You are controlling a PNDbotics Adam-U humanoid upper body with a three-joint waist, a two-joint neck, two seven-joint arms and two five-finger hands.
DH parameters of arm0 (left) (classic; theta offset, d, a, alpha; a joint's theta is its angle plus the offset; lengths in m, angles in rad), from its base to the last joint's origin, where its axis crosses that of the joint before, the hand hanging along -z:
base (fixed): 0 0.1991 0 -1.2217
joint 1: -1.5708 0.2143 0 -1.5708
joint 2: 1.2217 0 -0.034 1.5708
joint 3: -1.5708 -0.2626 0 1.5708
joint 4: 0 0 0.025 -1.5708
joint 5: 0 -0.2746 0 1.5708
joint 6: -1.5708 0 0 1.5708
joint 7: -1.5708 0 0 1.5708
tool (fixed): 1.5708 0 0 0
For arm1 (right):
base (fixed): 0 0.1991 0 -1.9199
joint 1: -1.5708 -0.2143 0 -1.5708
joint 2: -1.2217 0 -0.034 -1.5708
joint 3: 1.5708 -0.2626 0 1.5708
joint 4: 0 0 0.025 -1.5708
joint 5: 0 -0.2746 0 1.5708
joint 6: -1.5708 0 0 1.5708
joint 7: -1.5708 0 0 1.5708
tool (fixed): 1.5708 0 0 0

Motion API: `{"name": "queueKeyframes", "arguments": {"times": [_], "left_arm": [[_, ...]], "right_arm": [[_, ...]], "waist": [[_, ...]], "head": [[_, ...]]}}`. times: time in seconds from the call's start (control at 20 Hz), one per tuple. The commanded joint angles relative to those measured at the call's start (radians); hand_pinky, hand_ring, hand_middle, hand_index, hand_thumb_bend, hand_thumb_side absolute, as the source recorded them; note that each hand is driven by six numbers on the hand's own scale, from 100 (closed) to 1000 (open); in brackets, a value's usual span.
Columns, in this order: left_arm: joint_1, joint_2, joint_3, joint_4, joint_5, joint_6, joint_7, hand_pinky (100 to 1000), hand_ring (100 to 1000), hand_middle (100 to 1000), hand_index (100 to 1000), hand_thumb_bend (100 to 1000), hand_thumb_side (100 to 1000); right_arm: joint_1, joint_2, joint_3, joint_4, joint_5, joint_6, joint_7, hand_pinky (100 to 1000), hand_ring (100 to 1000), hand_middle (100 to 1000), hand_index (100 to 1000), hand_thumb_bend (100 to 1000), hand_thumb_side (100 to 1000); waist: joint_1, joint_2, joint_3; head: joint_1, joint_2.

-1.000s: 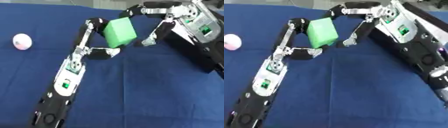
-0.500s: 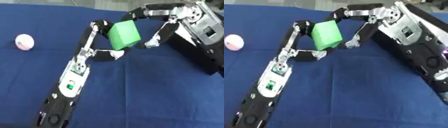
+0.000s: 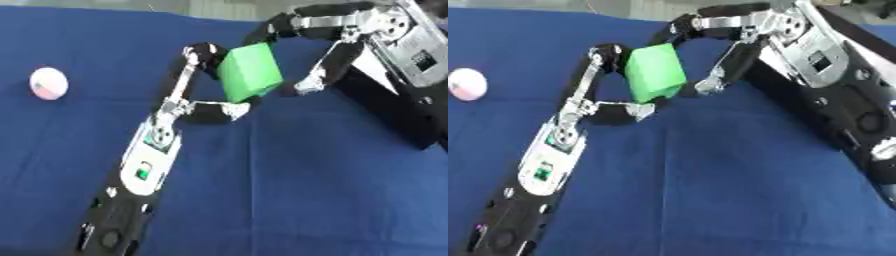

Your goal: Pick up the objects with one hand, pass them to the other hand, and then place them into the box on the other side of the table.

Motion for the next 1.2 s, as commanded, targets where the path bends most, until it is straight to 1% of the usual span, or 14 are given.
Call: {"name": "queueKeyframes", "arguments": {"times": [0.05, 0.4, 0.65, 0.8, 0.95, 1.2], "left_arm": [[-0.014, -0.015, 0.004, -0.016, 0.011, -0.008, 0.003, 533, 503, 470, 556, 100, 100], [-0.017, -0.017, -0.003, -0.019, 0.042, -0.031, -0.005, 529, 502, 467, 560, 100, 100], [-0.021, -0.017, -0.006, -0.020, 0.058, -0.034, -0.012, 531, 502, 467, 561, 100, 100], [-0.022, -0.018, -0.008, -0.020, 0.069, -0.035, -0.016, 534, 503, 467, 563, 100, 102], [-0.021, -0.020, -0.010, -0.018, 0.077, -0.035, -0.024, 535, 503, 467, 564, 100, 111], [-0.020, -0.023, -0.009, -0.009, 0.090, -0.032, -0.027, 535, 503, 466, 567, 100, 125]], "right_arm": [[-0.016, -0.023, -0.008, -0.022, -0.005, -0.017, 0.023, 907, 1000, 840, 913, 415, 303], [-0.017, -0.023, -0.012, -0.018, -0.005, -0.009, 0.023, 907, 1000, 834, 901, 408, 307], [-0.022, -0.026, -0.013, -0.014, -0.007, -0.011, 0.023, 908, 1000, 832, 891, 407, 298], [-0.023, -0.025, -0.014, -0.005, -0.004, -0.011, 0.023, 905, 1000, 822, 878, 391, 300], [-0.023, -0.023, -0.021, 0.004, -0.015, 0.002, 0.023, 900, 1000, 802, 859, 378, 296], [-0.025, -0.022, -0.026, -0.004, -0.050, 0.034, 0.023, 902, 1000, 800, 856, 368, 293]], "waist": [[-0.010, -0.001, -0.003], [-0.009, 0.002, -0.009], [-0.009, 0.003, -0.011], [-0.010, 0.003, -0.009], [-0.010, 0.004, -0.009], [-0.010, 0.005, -0.008]], "head": [[0.002, -0.013], [0.004, -0.015], [0.005, -0.015], [0.004, -0.016], [0.007, -0.017], [0.012, -0.020]]}}
